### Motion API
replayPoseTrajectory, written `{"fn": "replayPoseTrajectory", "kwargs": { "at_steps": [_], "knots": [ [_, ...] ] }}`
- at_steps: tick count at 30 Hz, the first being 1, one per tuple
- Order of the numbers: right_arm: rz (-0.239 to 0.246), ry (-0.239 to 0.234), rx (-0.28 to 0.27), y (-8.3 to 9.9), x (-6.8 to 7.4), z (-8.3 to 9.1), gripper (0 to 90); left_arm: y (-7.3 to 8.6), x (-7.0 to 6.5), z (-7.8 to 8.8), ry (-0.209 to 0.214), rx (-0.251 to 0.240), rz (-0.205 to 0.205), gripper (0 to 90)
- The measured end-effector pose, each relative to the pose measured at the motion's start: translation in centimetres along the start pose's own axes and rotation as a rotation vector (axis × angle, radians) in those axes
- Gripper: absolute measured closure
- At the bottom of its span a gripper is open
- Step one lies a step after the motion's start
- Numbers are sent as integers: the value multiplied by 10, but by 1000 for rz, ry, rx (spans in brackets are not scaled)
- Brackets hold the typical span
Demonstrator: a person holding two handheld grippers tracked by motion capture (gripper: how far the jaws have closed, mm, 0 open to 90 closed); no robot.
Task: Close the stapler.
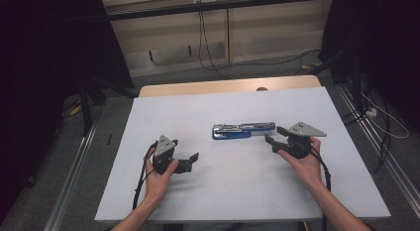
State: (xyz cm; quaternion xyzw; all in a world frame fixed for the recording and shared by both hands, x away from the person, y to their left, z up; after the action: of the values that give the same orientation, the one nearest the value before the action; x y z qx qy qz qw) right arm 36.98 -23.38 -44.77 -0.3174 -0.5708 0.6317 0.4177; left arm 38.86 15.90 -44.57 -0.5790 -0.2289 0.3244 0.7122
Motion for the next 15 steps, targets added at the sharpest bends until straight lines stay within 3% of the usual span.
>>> {"fn": "replayPoseTrajectory", "kwargs": {
  "at_steps": [7,10,13,15],
  "knots": [
    [1,-17,10,1,-1,0,592,-9,-4,-20,14,-6,-25,54],
    [-5,-27,18,2,-1,0,673,-15,-2,-23,9,-13,-16,54],
    [-12,-26,21,1,-3,1,760,-18,1,-25,2,12,-30,55],
    [-22,-24,25,2,-4,1,829,-19,2,-27,-10,-3,-29,57]
  ]
}}
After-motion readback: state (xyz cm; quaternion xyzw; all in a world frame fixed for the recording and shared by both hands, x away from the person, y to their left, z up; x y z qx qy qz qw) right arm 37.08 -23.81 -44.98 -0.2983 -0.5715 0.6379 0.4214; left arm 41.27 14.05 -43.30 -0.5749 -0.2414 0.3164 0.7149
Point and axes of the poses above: each handheld gripper's, and its own axes: z roughly backward along the jaws, y roughly out of its underside, x roughly to its left, the point moved 1 cm from there along -z, roughly forward along the jaws, and after that the axes turned 15 degrees about -x, right-handed, at the moved point
